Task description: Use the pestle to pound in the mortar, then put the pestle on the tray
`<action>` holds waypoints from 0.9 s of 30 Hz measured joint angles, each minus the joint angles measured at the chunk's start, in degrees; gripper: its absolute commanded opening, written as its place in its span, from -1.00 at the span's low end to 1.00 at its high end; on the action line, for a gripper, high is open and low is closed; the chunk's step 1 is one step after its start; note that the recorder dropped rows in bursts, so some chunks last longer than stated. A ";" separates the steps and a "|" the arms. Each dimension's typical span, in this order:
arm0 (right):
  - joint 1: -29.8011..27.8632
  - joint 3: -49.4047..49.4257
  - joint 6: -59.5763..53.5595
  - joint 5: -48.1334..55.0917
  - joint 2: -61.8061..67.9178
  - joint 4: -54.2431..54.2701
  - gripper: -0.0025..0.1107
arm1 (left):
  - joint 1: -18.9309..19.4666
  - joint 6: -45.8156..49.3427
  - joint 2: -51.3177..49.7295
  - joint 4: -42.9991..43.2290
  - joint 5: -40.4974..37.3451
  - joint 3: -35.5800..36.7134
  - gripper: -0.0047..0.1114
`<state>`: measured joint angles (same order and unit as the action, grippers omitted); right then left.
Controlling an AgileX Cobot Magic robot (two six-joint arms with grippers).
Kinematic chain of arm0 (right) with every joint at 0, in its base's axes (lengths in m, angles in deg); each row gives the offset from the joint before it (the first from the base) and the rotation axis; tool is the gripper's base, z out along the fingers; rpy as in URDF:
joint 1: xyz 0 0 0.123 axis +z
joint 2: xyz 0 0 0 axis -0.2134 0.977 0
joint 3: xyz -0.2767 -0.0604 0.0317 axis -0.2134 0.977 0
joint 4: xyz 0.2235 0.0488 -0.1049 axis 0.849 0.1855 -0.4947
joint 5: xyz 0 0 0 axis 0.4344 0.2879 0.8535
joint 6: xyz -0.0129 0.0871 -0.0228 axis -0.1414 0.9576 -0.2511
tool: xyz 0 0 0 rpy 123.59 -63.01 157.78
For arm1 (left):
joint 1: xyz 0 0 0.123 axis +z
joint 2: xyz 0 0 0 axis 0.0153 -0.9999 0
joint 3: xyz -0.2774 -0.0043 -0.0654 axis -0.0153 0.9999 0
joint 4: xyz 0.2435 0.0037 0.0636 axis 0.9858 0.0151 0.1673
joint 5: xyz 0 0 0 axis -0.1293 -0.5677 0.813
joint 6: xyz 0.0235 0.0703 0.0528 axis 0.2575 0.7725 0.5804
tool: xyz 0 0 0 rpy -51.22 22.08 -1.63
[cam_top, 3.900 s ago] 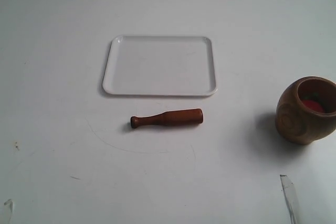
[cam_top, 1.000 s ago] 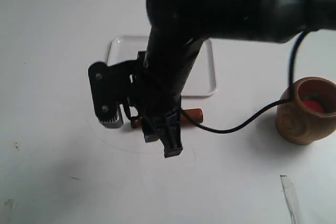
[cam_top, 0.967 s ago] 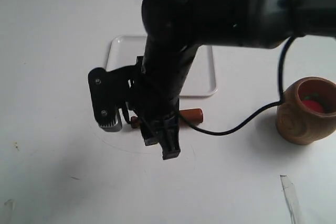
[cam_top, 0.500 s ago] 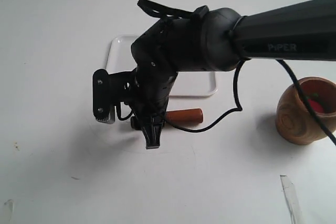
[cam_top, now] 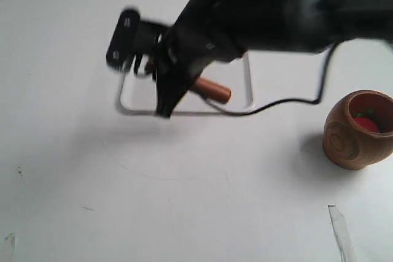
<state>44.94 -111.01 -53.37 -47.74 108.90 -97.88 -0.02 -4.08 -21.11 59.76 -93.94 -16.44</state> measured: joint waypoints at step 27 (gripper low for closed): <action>-18.26 74.74 -16.72 -68.87 -80.15 51.60 -0.96 | 0.00 0.00 0.00 0.00 0.00 0.00 -0.92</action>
<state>26.68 -36.27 -70.09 -116.60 28.75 -46.28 -0.02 -4.08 -21.11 59.76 -93.94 -16.44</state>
